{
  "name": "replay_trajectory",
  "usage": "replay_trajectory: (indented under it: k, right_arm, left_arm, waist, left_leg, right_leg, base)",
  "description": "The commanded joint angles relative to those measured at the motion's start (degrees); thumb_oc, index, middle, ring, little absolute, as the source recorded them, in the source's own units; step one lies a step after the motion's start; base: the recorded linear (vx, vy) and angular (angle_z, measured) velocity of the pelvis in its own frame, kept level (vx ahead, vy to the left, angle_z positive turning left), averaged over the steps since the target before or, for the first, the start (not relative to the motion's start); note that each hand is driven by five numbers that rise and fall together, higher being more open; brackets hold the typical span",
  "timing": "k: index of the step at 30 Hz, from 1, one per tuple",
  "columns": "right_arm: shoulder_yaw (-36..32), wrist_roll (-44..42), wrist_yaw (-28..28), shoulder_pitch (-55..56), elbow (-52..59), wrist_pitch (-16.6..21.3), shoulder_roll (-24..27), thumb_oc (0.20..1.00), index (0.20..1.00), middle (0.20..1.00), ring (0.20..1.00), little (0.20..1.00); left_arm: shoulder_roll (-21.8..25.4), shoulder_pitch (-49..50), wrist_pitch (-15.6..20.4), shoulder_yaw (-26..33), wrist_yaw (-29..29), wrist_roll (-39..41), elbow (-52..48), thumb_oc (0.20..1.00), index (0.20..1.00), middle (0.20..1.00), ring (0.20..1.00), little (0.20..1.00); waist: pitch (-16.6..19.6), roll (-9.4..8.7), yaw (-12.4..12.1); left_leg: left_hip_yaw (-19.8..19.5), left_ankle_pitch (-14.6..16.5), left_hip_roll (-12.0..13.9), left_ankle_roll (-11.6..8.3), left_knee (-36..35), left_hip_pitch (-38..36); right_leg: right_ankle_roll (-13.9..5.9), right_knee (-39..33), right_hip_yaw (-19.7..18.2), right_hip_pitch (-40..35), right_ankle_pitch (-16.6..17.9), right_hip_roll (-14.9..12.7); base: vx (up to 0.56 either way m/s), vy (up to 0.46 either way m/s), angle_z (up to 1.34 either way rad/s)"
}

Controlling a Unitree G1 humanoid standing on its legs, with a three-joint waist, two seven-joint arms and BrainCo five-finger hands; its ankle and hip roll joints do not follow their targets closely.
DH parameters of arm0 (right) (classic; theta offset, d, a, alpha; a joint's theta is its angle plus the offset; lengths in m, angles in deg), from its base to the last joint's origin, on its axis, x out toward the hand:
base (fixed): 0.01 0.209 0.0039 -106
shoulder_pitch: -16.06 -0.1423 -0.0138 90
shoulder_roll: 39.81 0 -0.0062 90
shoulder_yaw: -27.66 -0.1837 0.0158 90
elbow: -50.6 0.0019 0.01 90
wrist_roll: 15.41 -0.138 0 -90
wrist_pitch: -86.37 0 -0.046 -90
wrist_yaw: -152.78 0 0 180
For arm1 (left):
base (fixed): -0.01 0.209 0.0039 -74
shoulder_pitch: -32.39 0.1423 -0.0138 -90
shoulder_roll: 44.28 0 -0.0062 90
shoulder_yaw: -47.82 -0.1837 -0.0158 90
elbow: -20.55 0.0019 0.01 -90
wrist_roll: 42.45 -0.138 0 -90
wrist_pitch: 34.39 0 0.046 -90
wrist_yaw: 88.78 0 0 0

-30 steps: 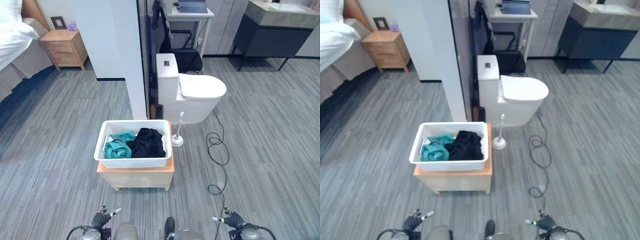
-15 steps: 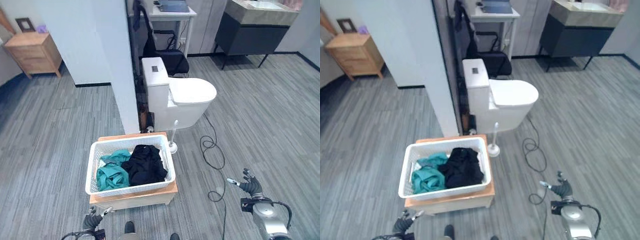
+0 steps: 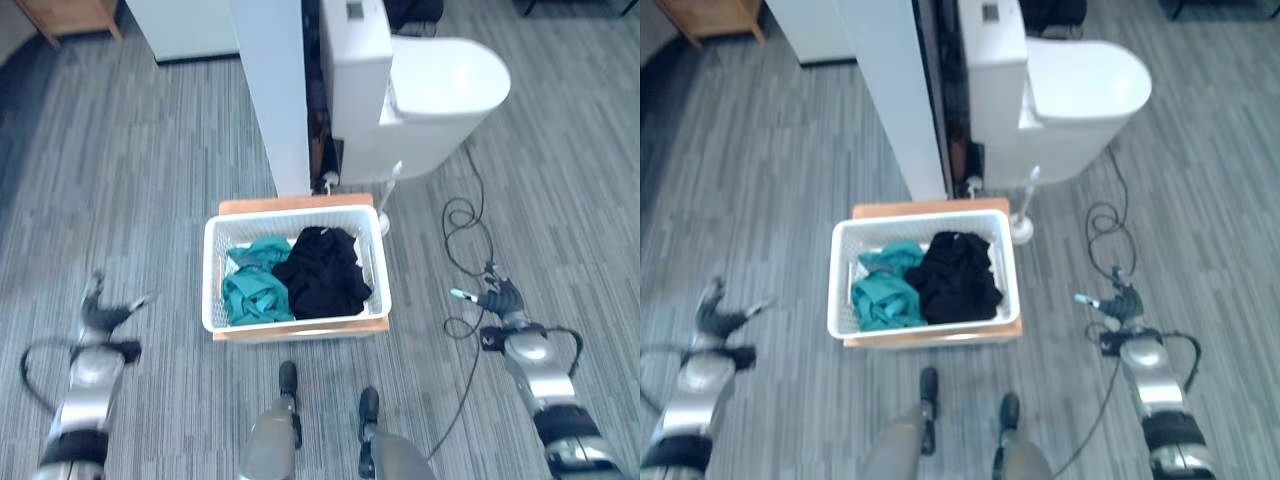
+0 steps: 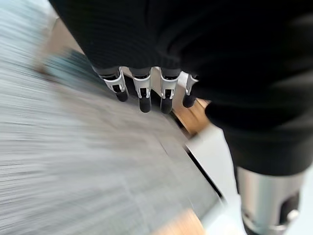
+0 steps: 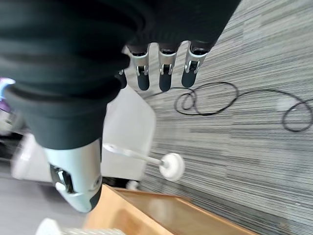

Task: Grab the laundry basket,head to the washer,open it,put in the laundry and shut it.

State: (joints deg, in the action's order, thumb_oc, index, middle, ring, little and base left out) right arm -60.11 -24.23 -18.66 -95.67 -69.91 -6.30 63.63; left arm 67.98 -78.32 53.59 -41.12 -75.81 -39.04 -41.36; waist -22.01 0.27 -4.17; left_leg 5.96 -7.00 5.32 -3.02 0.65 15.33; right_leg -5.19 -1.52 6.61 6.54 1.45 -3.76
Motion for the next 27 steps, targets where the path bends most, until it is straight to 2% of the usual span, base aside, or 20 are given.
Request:
replay_trajectory:
  k: [1,2,8,11,23,27]
  right_arm:
    - [1.78,-2.56,3.02,-2.5,1.27,0.65,1.22,1.0,1.0,1.0,1.0,1.0]
    - [3.45,-3.11,3.49,-5.16,0.14,0.08,1.3,1.0,1.0,1.0,1.0,1.0]
    - [7.22,-4.38,4.72,-10.38,-0.35,-0.22,0.33,1.0,1.0,1.0,1.0,1.0]
    - [8.44,-4.36,5.4,-12.16,-0.31,-0.19,-0.13,1.0,1.0,1.0,1.0,1.0]
    - [10.61,-3.22,6.19,-15.44,-3.03,-1.98,-0.06,1.0,1.0,1.0,1.0,1.0]
    - [15.17,-5.77,6.67,-24.37,-7.19,-2.48,-2.52,1.0,1.0,1.0,1.0,1.0]
  left_arm:
    - [0.95,-5.16,-1.97,-2.92,-0.62,-3.26,3.71,1.0,1.0,1.0,1.0,1.0]
    - [1.59,-11.15,-3.48,-6.12,-0.32,-4.14,6.44,1.0,1.0,1.0,1.0,1.0]
    - [0.56,-23.72,-5.74,-13.35,1.23,-5.62,16.26,1.0,1.0,1.0,1.0,1.0]
    - [-0.62,-26.58,-5.62,-15.32,1.67,-4.96,20.28,1.0,1.0,1.0,1.0,1.0]
    - [-3.46,-24.75,-5.97,-17.25,1.61,-1.23,21.25,1.0,1.0,1.0,1.0,1.0]
    - [-7.24,-28.88,-5.29,-22.5,0.96,2.14,30.48,1.0,1.0,1.0,1.0,1.0]
  waist:
    - [1.87,-2.5,-0.1]
    - [0.91,-2.5,-0.03]
    - [-1.75,-2.58,0.13]
    - [-2.66,-2.51,-0.05]
    - [-3.68,-1.46,-0.52]
    - [-4.82,-1.18,-0.53]
  left_leg:
    - [-1.57,6.1,3.99,-3.22,6.67,1.47]
    - [-1.76,5.71,3.98,-3.27,6.51,2.32]
    - [-2.13,5.35,3.98,-3.37,7.02,3.9]
    - [-2.14,5.17,3.99,-3.42,6.94,4.09]
    - [-2.37,4.83,3.74,-3.57,6.72,4.22]
    - [-2.55,4.23,3.65,-3.77,6.45,4.61]
  right_leg:
    - [-2.69,1.58,2.99,4.78,2.84,-7.19]
    - [-2.74,1.75,3.25,5.47,2.96,-7.31]
    - [-2.77,2.35,3.67,7.02,3.4,-7.73]
    - [-2.82,2.24,3.78,7.33,3.66,-7.86]
    - [-2.79,2.17,4.25,7.41,3.96,-8.1]
    - [-3.0,2.33,4.15,8.32,4.47,-8.07]
  base:
    - [-0.12,-0.001,0.08]
    - [-0.08,-0.002,0.12]
    - [-0.06,0.001,0.05]
    - [-0.03,0.012,0.04]
    - [0.0,0.0,0.0]
    - [0.0,0.01,0.02]
